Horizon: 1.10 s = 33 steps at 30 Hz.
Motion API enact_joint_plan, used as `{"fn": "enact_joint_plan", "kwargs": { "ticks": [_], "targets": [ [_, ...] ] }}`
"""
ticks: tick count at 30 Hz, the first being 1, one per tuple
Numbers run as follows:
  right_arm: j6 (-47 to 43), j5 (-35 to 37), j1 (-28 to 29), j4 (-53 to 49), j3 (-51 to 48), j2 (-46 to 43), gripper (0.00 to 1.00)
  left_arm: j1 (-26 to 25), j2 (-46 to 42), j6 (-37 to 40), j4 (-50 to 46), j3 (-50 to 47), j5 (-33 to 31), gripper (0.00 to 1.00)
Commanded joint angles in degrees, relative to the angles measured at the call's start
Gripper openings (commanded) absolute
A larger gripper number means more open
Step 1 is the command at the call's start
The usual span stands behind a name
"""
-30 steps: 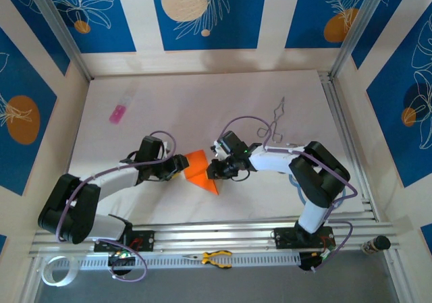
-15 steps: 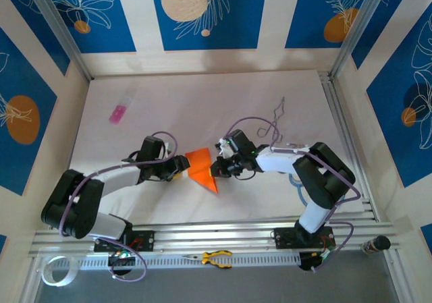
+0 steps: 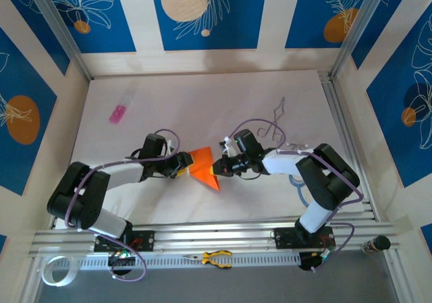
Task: Fold a paper plane with a square sheet of paper (pick it up from the middle)
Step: Fourth fold the wing at the center of the table.
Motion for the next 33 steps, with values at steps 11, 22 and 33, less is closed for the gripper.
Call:
{"fn": "enact_joint_plan", "kwargs": {
  "ticks": [11,22,33],
  "targets": [
    [2.09,-4.23,-1.33,6.10,-2.91,-3.01,0.02,0.70,2.02,-0.62,0.53,1.90,0.74,0.53],
    [2.11,-4.46,-1.40,6.44,-3.22,-2.61,0.02,0.70,5.19,-2.72,5.73,2.33,3.14,0.41],
    [0.23,-1.40,-1.46,2.00,-2.77,-3.06,0.06,0.70,3.99,-3.51,6.30,1.67,1.00,0.11]
  ]
}}
